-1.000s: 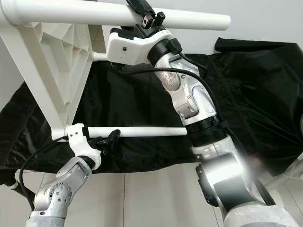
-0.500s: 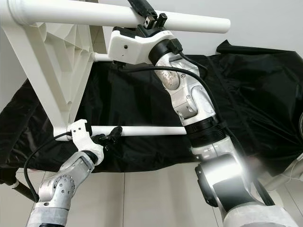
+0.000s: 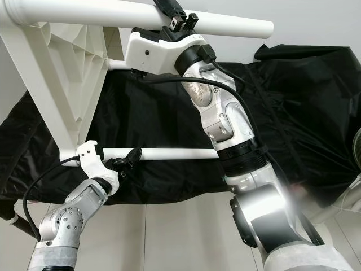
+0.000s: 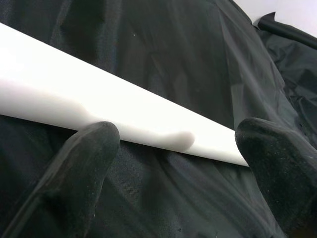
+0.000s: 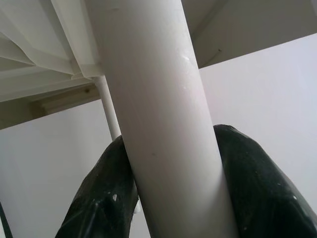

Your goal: Building children table

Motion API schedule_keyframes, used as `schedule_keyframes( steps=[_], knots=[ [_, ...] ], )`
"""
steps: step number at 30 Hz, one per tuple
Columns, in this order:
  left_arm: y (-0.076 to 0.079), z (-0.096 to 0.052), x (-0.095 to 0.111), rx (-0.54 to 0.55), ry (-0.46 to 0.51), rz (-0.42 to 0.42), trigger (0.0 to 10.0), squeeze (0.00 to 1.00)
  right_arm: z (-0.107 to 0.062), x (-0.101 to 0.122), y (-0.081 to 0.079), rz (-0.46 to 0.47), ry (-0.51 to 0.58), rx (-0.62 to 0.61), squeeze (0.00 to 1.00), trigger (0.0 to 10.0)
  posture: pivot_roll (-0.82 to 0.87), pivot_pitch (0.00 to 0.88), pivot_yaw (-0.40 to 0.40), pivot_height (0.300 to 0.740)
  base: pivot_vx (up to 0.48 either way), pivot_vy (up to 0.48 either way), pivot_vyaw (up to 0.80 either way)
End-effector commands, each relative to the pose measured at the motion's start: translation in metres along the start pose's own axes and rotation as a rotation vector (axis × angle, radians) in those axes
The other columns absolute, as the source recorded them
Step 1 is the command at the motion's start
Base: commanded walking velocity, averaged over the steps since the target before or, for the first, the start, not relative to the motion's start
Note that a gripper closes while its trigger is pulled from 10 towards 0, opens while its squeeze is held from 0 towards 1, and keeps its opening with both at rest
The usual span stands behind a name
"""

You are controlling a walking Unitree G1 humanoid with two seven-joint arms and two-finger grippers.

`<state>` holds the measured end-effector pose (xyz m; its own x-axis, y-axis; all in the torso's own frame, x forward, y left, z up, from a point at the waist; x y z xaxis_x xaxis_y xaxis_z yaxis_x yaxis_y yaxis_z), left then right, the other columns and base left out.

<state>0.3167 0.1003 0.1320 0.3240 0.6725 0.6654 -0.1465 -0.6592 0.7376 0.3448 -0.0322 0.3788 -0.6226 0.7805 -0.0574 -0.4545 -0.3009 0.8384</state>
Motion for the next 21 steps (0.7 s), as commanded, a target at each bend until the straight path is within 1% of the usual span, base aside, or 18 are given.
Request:
schedule_keyframes(
  steps=[1, 3, 4, 5, 6, 8, 9, 10, 11, 12, 14, 15, 17, 18, 21],
  knots=[
    [-0.013, 0.000, -0.027, 0.276, -0.018, -0.114, 10.0, 0.00, 0.003, 0.009, 0.005, 0.092, 0.022, -0.037, 0.00, 0.0, -0.05, 0.102, 0.033, 0.740, 0.000, 0.000, 0.00],
    [-0.011, -0.003, -0.029, 0.288, -0.022, -0.111, 10.0, 0.00, 0.003, 0.011, 0.005, 0.098, 0.024, -0.040, 0.00, 0.0, -0.05, 0.101, 0.033, 0.740, 0.000, 0.000, 0.00],
    [-0.009, -0.008, -0.031, 0.297, -0.031, -0.101, 10.0, 0.00, 0.003, 0.013, 0.005, 0.106, 0.025, -0.041, 0.00, 0.0, -0.04, 0.094, 0.030, 0.740, 0.000, 0.000, 0.00],
    [-0.009, -0.008, -0.031, 0.297, -0.031, -0.101, 10.0, 0.00, 0.003, 0.013, 0.005, 0.106, 0.025, -0.041, 0.00, 0.0, -0.04, 0.094, 0.030, 0.740, 0.000, 0.000, 0.00],
    [-0.007, -0.013, -0.034, 0.300, -0.049, -0.098, 10.0, 0.00, 0.004, 0.014, 0.005, 0.110, 0.027, -0.040, 0.00, 0.0, -0.04, 0.094, 0.029, 0.740, 0.000, 0.000, 0.00],
    [-0.007, -0.013, -0.034, 0.300, -0.049, -0.098, 10.0, 0.00, 0.004, 0.014, 0.005, 0.110, 0.027, -0.040, 0.00, 0.0, -0.04, 0.094, 0.029, 0.740, 0.000, 0.000, 0.00],
    [-0.006, -0.016, -0.034, 0.296, -0.053, -0.092, 10.0, 0.00, 0.004, 0.015, 0.005, 0.113, 0.028, -0.041, 0.00, 0.0, -0.04, 0.091, 0.026, 0.740, 0.000, 0.000, 0.00],
    [-0.006, -0.016, -0.034, 0.296, -0.053, -0.092, 10.0, 0.00, 0.004, 0.015, 0.005, 0.113, 0.028, -0.041, 0.00, 0.0, -0.04, 0.091, 0.026, 0.740, 0.000, 0.000, 0.00],
    [-0.010, -0.023, -0.032, 0.316, -0.061, -0.064, 10.0, 0.00, 0.004, 0.016, 0.005, 0.111, 0.036, -0.043, 0.00, 0.0, -0.04, 0.091, 0.026, 0.740, 0.000, 0.000, 0.00],
    [-0.010, -0.023, -0.032, 0.316, -0.061, -0.064, 10.0, 0.00, 0.004, 0.016, 0.005, 0.111, 0.036, -0.043, 0.00, 0.0, -0.04, 0.091, 0.026, 0.740, 0.000, 0.000, 0.00],
    [-0.012, -0.035, -0.029, 0.326, -0.073, -0.042, 10.0, 0.00, 0.004, 0.018, 0.008, 0.110, 0.054, -0.050, 0.00, 0.0, -0.03, 0.084, 0.021, 0.740, 0.000, 0.000, 0.00],
    [-0.011, -0.038, -0.027, 0.328, -0.071, -0.042, 10.0, 0.00, 0.005, 0.019, 0.009, 0.111, 0.059, -0.056, 0.00, 0.0, -0.02, 0.085, 0.019, 0.740, 0.000, 0.000, 0.00],
    [-0.011, -0.038, -0.027, 0.328, -0.071, -0.042, 10.0, 0.00, 0.005, 0.019, 0.009, 0.111, 0.059, -0.056, 0.00, 0.0, -0.02, 0.085, 0.019, 0.740, 0.000, 0.000, 0.00],
    [-0.008, -0.037, -0.026, 0.315, -0.061, -0.063, 10.0, 0.00, 0.005, 0.019, 0.011, 0.114, 0.060, -0.062, 0.00, 0.0, -0.02, 0.085, 0.017, 0.740, 0.000, 0.000, 0.00],
    [0.001, -0.024, -0.021, 0.289, -0.040, -0.124, 10.0, 0.00, 0.006, 0.020, 0.012, 0.130, 0.056, -0.074, 0.00, 0.0, -0.02, 0.085, 0.015, 0.740, 0.000, 0.000, 0.00]
  ],
)
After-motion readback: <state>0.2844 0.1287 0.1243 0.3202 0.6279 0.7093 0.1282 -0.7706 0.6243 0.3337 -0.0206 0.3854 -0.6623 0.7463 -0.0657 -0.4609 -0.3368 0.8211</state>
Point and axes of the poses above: a point about 5 cm out from each wrist's last joint towards the gripper, its own z axis pointing out of the wrist towards the gripper, its own x axis along the axis of the wrist's last joint, y = z × x, the point moved 3 cm from there along z, pointing out of the wrist towards the gripper, and after that the axes turned 9 degrees about -z, right-handed, at the moved point
